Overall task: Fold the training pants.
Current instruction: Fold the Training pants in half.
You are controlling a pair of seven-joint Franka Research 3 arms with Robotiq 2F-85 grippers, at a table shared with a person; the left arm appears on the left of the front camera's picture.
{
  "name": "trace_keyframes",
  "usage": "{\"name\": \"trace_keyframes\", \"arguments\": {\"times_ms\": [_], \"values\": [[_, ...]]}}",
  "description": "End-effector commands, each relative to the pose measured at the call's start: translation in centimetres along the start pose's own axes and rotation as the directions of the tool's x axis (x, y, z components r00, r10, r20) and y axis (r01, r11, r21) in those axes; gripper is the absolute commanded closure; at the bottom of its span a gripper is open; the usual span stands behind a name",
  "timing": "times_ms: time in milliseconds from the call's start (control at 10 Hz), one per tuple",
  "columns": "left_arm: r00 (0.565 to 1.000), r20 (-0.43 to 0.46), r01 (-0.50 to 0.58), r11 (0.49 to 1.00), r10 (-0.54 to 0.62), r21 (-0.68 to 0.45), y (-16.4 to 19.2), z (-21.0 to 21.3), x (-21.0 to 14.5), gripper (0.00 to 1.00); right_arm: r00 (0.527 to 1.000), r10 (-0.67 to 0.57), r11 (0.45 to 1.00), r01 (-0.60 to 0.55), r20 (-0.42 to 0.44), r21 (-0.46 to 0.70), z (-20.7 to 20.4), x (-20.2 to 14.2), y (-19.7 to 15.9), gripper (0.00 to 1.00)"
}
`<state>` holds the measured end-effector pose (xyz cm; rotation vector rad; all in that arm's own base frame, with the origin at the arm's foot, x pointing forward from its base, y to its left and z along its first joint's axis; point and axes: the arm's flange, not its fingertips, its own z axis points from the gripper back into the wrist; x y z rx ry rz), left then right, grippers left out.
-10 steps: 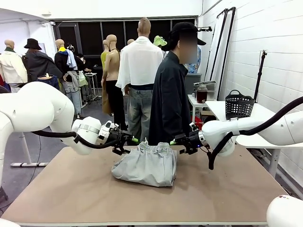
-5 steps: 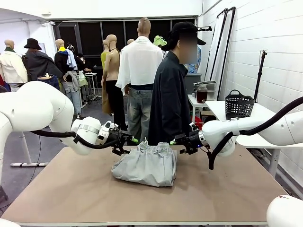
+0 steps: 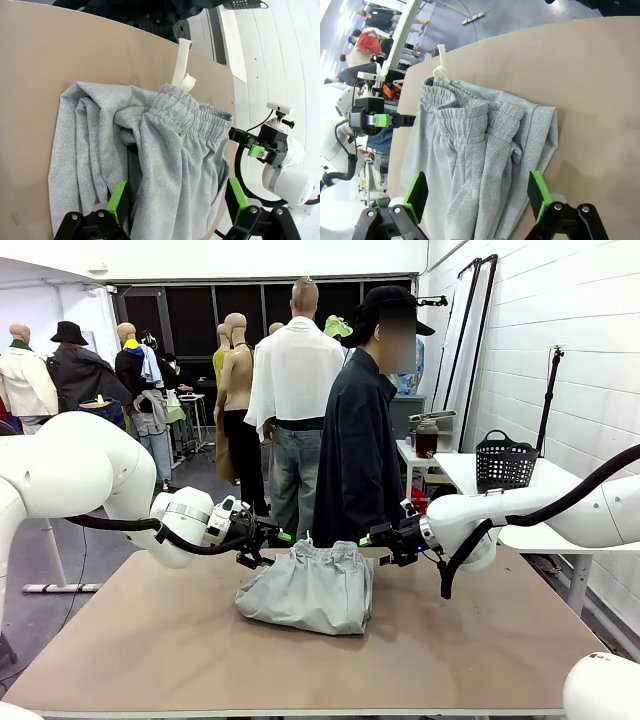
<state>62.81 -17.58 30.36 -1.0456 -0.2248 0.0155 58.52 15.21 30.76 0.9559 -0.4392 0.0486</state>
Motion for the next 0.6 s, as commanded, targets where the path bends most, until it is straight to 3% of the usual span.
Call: {"name": "trace_keyframes", "arguments": {"times_ms": [0, 500], "values": [[1.000, -0.001, 0.002, 1.000, -0.002, -0.007, -0.07, -0.07, 0.28, 0.00, 1.000, 0.001, 1.000, -0.001, -0.001, -0.002, -0.06, -0.02, 0.09, 0.00], [1.000, -0.001, 0.002, 1.000, -0.002, -0.007, -0.07, -0.07, 0.28, 0.00, 1.000, 0.001, 1.000, -0.001, -0.001, -0.002, -0.06, -0.02, 0.09, 0.00]]}}
